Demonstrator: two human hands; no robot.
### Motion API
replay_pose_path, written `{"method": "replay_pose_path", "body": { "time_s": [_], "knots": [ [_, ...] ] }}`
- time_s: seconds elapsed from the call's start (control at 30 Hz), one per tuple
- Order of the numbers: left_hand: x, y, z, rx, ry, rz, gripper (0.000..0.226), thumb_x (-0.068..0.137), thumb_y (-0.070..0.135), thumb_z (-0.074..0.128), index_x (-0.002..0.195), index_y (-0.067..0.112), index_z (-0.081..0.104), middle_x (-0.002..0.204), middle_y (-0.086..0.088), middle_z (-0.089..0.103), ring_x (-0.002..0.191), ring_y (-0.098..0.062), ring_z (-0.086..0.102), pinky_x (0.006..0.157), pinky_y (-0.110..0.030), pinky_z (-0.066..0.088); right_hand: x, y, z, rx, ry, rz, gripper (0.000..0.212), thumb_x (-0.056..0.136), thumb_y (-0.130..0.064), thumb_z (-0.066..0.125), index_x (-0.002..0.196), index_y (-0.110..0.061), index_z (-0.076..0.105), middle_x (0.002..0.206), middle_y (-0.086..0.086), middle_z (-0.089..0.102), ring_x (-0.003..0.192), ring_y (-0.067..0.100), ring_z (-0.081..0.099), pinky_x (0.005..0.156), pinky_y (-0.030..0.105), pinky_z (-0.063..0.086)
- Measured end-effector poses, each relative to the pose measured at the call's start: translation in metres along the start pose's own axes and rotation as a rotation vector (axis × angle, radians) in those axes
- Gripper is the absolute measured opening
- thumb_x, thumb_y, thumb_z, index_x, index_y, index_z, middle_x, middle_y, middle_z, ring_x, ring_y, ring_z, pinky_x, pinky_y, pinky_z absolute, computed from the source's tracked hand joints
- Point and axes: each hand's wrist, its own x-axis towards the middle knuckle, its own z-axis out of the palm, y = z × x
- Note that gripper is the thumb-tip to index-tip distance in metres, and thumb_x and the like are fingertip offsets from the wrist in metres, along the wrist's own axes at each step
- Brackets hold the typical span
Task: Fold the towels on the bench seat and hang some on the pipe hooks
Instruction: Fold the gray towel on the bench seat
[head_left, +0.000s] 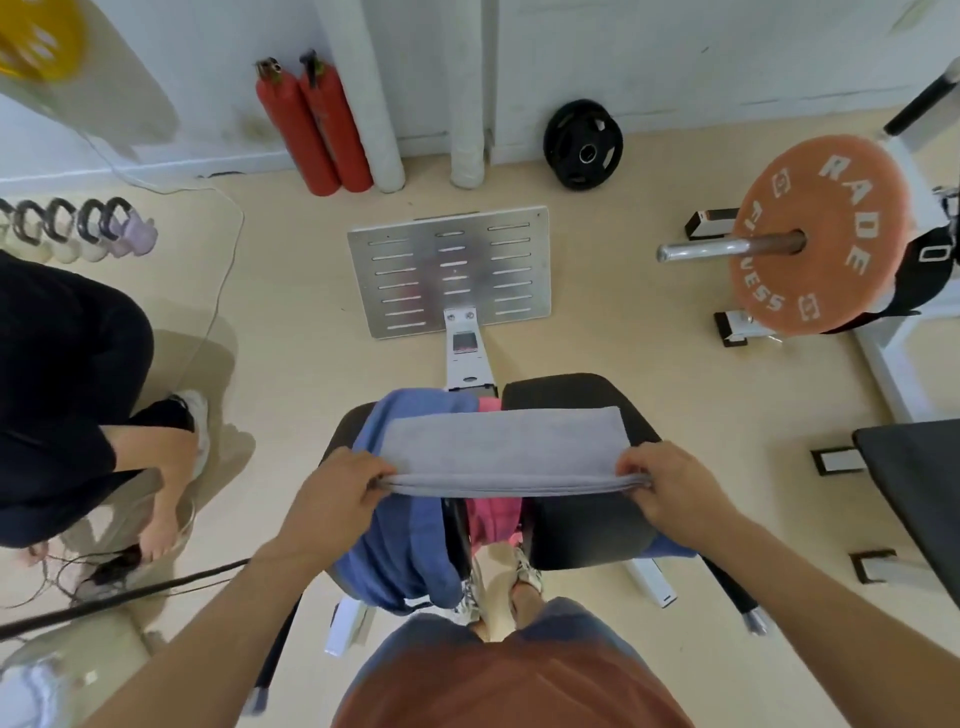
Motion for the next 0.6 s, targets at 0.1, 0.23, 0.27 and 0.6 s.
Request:
{"method": "replay_pose_path", "body": {
  "time_s": [0.1, 0.23, 0.27, 0.6],
  "knots": [
    [0.008, 0.007, -0.019, -0.116, 0.116, 0.043, 0.017, 0.091, 0.011, 0.054, 0.103, 0.019, 0.061, 0.093, 0.006, 0.06, 0.088, -0.015, 0.053, 0.08, -0.027, 0.044, 0.011, -0.005, -0.015, 0.189, 0.144, 0.008, 0.027, 0.076, -0.004, 0.068, 0.08, -0.027, 0.054, 0.089, -0.002, 0.061, 0.09, 0.019, 0.054, 0.074, 0.02, 0.038],
    [0.02, 0.039, -0.072, -0.416, 0.308, -0.05, 0.034, 0.094, 0.009, 0.044, 0.094, 0.043, 0.047, 0.088, 0.022, 0.057, 0.082, 0.0, 0.053, 0.069, -0.005, 0.036, 0.026, -0.036, -0.064, 0.609, 0.242, 0.167, 0.009, 0.088, -0.007, 0.057, 0.086, -0.015, 0.055, 0.081, 0.0, 0.056, 0.073, 0.014, 0.048, 0.063, 0.024, 0.037],
    [0.022, 0.047, -0.084, -0.499, 0.366, -0.058, 0.036, 0.095, 0.01, 0.042, 0.092, 0.045, 0.046, 0.087, 0.025, 0.056, 0.081, 0.006, 0.051, 0.069, -0.007, 0.036, 0.028, -0.045, -0.071, 0.718, 0.27, 0.177, 0.006, 0.09, -0.009, 0.057, 0.088, -0.014, 0.054, 0.08, 0.002, 0.054, 0.071, 0.014, 0.047, 0.062, 0.027, 0.036],
    [0.01, 0.072, -0.124, -0.457, 0.506, -0.086, 0.02, 0.098, 0.012, 0.033, 0.108, 0.029, 0.036, 0.072, -0.001, 0.047, 0.067, -0.02, 0.048, 0.062, -0.036, 0.034, -0.002, -0.092, -0.081, 0.648, 0.654, 0.142, 0.01, 0.099, -0.021, 0.047, 0.098, -0.012, 0.044, 0.077, -0.004, 0.051, 0.071, 0.007, 0.049, 0.06, 0.017, 0.037]
  ]
}}
